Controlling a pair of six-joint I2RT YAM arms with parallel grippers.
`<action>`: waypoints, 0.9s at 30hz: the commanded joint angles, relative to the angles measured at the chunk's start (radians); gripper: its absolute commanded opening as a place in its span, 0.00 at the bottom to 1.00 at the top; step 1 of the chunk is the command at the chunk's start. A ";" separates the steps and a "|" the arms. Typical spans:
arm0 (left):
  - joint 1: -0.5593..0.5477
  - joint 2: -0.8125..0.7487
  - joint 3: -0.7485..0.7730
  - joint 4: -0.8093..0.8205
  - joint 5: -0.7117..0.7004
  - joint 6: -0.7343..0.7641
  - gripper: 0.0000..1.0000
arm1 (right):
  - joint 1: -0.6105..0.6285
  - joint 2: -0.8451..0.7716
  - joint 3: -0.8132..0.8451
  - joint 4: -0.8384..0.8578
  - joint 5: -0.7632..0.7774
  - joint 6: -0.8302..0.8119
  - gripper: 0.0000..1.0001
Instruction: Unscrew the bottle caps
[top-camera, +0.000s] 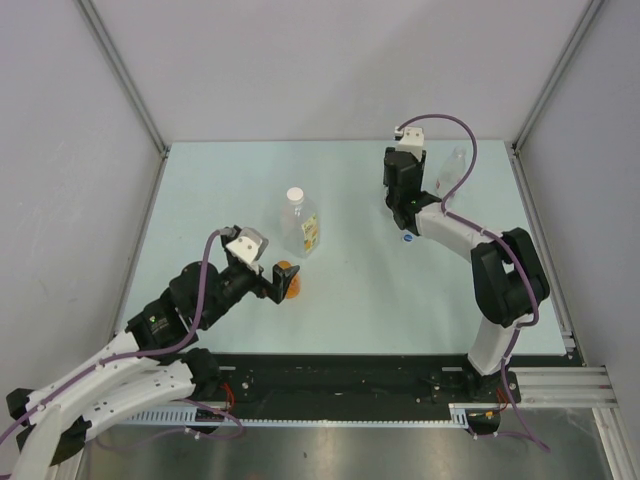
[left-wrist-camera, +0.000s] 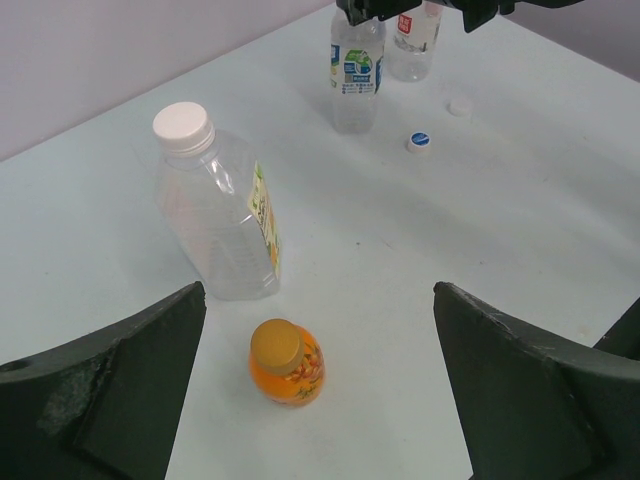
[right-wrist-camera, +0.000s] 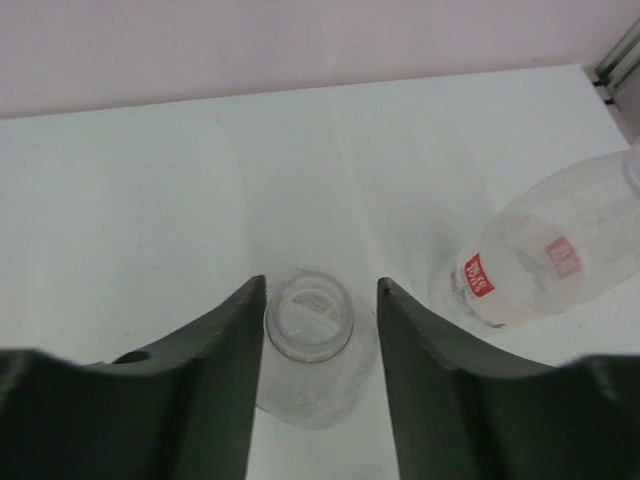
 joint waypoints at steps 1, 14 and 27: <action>0.003 -0.001 0.001 0.028 0.007 -0.009 1.00 | -0.003 -0.022 0.043 -0.029 -0.012 0.024 0.57; 0.003 -0.003 0.008 0.025 0.004 -0.014 1.00 | 0.013 -0.101 0.089 -0.091 -0.036 0.045 0.77; 0.044 0.043 0.068 0.022 -0.079 -0.070 1.00 | 0.282 -0.436 0.113 -0.149 -0.079 -0.010 0.80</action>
